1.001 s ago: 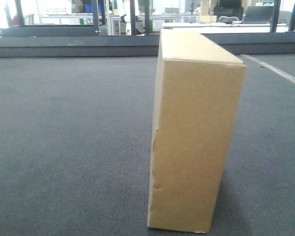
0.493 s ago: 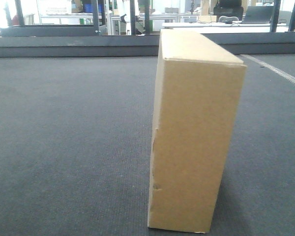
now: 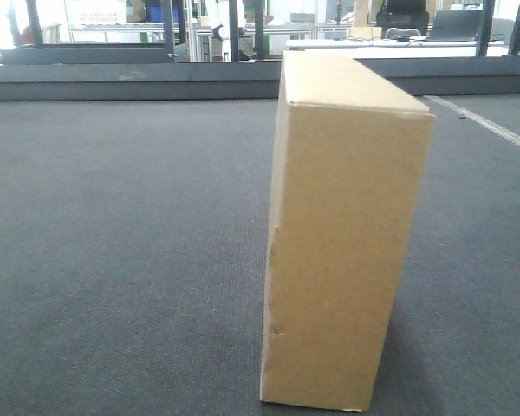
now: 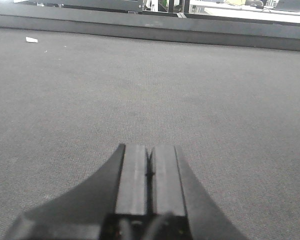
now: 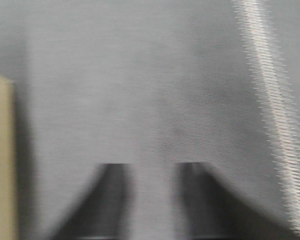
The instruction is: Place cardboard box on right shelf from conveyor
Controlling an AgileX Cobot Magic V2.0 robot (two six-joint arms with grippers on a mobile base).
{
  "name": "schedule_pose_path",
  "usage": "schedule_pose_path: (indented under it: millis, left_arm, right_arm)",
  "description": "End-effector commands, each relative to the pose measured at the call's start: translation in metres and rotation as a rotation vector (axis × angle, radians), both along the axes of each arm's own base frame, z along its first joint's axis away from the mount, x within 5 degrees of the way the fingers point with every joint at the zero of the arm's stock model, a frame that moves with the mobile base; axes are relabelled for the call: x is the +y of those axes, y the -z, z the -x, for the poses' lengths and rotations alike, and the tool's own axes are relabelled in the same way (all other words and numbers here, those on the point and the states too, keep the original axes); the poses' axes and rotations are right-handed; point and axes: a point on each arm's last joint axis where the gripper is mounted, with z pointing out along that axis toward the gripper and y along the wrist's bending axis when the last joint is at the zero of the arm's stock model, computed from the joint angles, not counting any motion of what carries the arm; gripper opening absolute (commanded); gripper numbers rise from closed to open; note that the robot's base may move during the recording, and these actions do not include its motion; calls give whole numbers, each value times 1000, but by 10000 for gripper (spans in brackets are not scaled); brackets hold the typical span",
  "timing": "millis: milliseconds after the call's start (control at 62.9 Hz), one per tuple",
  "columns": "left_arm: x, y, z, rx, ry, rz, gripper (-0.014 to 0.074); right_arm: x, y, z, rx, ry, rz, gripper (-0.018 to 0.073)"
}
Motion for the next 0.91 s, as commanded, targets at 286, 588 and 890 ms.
schedule_pose_path:
  millis: [286,588,890]
  left_arm:
    - [0,-5,0,-83,-2,10,-116]
    - [0,-5,0,-83,-2,10,-116]
    - [0,-5,0,-83,-2,10,-116]
  right_arm:
    - [59,-56,-35,-94,-28,-74,632]
    - [115,-59,-39,-89,-181,-100,632]
    - [149,-52,-35,-54,-250,-118,632]
